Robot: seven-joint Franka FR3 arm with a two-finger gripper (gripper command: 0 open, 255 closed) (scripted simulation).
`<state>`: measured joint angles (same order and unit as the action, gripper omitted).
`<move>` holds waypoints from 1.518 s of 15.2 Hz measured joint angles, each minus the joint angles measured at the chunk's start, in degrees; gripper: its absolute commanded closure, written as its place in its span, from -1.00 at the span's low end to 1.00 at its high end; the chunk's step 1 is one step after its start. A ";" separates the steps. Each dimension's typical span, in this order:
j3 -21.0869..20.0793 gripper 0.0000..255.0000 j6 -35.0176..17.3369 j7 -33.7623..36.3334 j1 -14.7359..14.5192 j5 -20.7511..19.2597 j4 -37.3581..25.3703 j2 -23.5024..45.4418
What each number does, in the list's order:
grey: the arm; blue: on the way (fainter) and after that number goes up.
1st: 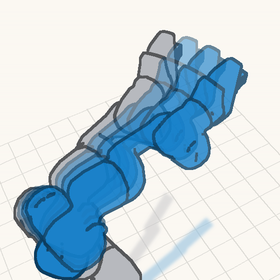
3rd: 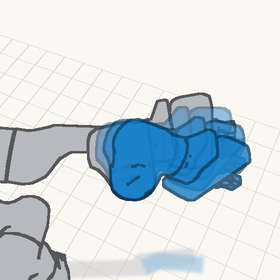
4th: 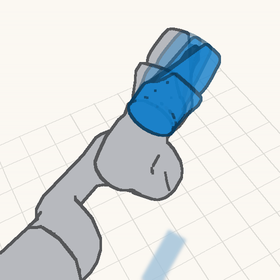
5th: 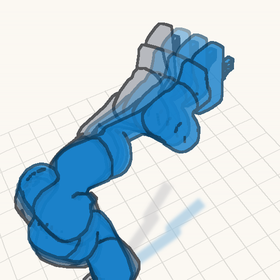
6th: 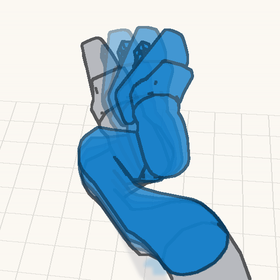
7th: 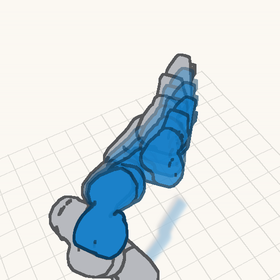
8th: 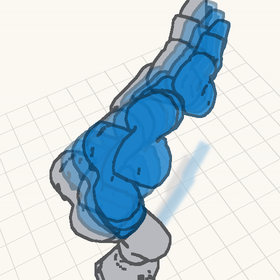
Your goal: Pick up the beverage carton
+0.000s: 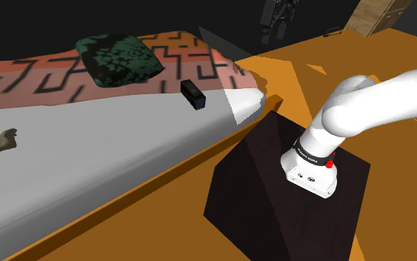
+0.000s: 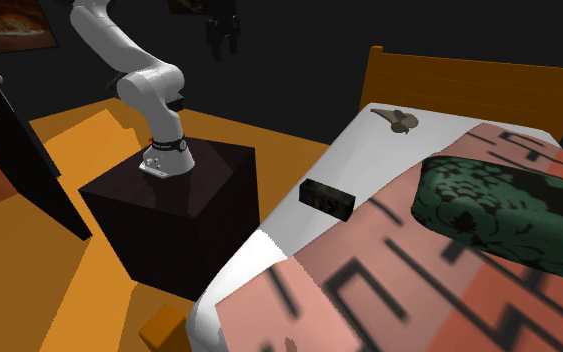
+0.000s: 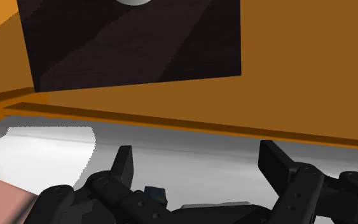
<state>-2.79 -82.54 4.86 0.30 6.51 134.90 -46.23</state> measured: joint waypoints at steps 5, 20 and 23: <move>-0.21 -1.00 -5.87 -0.16 0.48 -0.24 1.98 3.52; -1.11 -1.00 -34.43 0.38 2.82 -1.85 0.50 31.11; -1.02 -1.00 -38.69 0.66 3.27 -2.47 -1.89 37.29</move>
<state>-3.81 -121.23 5.52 3.57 4.04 133.00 -8.94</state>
